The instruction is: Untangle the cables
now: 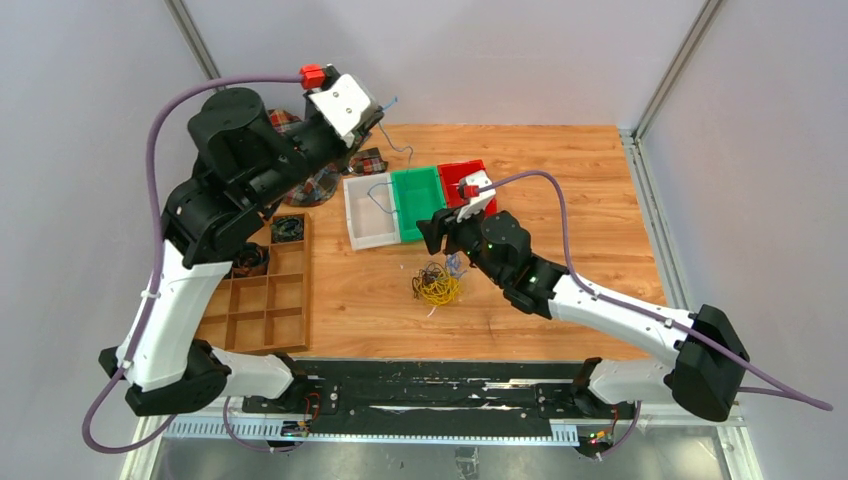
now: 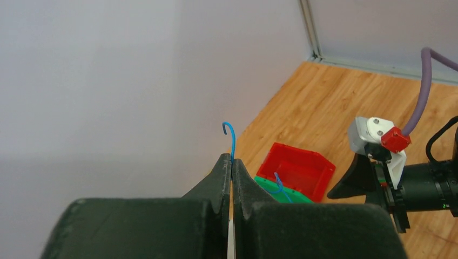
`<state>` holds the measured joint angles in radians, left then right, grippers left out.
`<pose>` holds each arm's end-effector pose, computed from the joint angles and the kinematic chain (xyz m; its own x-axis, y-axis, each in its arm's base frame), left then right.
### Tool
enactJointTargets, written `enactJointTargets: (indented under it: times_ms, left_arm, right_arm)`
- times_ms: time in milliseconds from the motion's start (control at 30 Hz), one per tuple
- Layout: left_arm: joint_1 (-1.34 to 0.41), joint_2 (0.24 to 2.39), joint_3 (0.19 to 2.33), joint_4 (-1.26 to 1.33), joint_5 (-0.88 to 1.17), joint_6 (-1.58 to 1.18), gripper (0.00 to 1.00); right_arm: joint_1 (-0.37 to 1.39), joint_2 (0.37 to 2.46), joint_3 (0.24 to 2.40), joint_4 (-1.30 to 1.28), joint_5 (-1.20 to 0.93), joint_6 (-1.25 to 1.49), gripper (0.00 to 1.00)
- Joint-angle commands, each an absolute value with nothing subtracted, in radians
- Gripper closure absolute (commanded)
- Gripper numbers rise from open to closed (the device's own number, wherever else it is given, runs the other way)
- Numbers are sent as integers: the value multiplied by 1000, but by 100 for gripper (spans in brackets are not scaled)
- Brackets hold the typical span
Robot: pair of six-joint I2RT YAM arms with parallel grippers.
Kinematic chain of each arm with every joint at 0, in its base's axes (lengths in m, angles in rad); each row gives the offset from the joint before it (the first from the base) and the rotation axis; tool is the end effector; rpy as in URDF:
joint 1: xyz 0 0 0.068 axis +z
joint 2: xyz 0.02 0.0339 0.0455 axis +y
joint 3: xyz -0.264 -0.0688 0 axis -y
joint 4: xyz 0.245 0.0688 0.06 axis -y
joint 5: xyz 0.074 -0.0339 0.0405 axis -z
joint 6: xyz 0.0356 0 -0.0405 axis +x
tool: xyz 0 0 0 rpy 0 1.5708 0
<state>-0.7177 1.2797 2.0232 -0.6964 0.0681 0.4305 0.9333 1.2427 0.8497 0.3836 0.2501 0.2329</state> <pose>0.1441 -0.1290 0.5815 0.3274 0.2669 -0.9064 0.6280 0.6553 0.4198 0.1813 0.2300 0.3240 -0.1511 0.1716 -0.9735 -0.6129 0.7564 0.2285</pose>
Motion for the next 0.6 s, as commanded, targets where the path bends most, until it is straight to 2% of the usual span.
enactJointTargets:
  times_ms: [0, 233, 567]
  left_arm:
    - [-727, 1309, 2028, -752, 75, 410, 100]
    - [-717, 1338, 1984, -728, -35, 480, 99]
    - [-559, 1358, 1895, -624, -13, 504, 99]
  right_arm:
    - [901, 1257, 889, 367, 226, 213, 39]
    - [800, 1224, 826, 332, 207, 274, 38]
    - [675, 1210, 795, 229, 209, 294, 38]
